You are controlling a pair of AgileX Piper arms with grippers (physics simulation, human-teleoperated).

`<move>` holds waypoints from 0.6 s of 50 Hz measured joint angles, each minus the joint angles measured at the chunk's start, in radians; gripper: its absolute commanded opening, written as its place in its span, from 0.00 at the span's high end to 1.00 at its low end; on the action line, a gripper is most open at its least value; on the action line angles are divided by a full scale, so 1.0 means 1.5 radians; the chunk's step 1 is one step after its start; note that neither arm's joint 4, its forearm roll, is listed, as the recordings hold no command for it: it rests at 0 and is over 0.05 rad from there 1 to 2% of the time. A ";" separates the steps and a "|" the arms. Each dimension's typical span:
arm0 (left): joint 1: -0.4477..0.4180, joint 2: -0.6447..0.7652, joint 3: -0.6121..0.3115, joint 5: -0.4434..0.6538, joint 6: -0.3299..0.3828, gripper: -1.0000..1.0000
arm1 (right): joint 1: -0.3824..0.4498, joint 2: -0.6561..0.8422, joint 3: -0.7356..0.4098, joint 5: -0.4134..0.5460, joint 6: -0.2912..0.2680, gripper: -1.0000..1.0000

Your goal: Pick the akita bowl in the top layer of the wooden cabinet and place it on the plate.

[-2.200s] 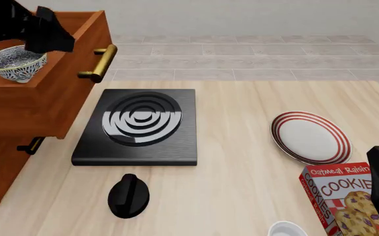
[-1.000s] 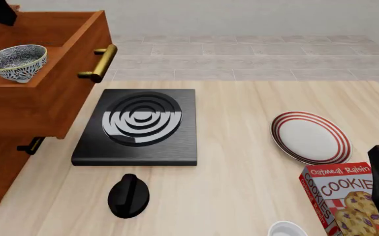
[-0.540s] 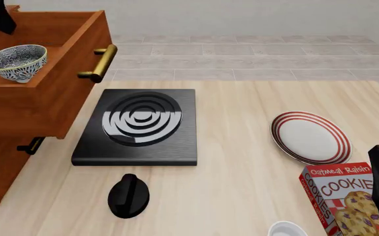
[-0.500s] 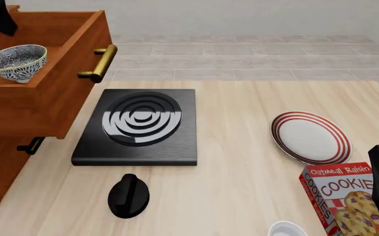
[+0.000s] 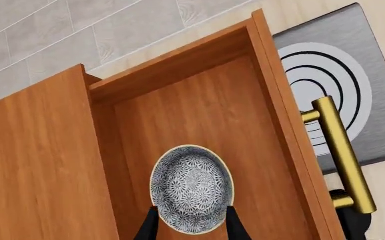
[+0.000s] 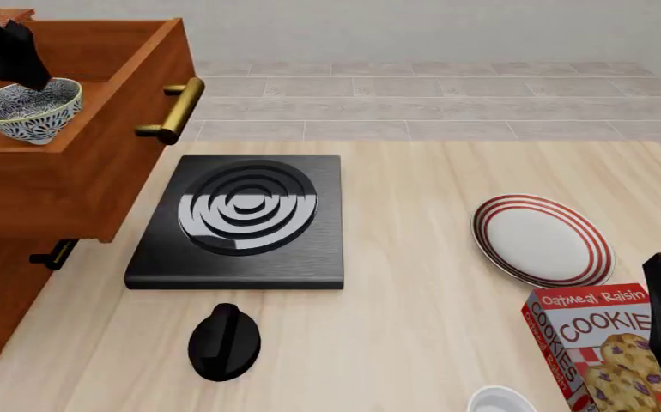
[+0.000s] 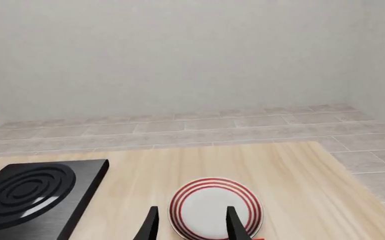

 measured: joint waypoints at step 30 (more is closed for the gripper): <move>-0.037 0.012 0.077 -0.045 -0.024 0.00 | 0.000 0.000 0.001 0.002 -0.001 0.00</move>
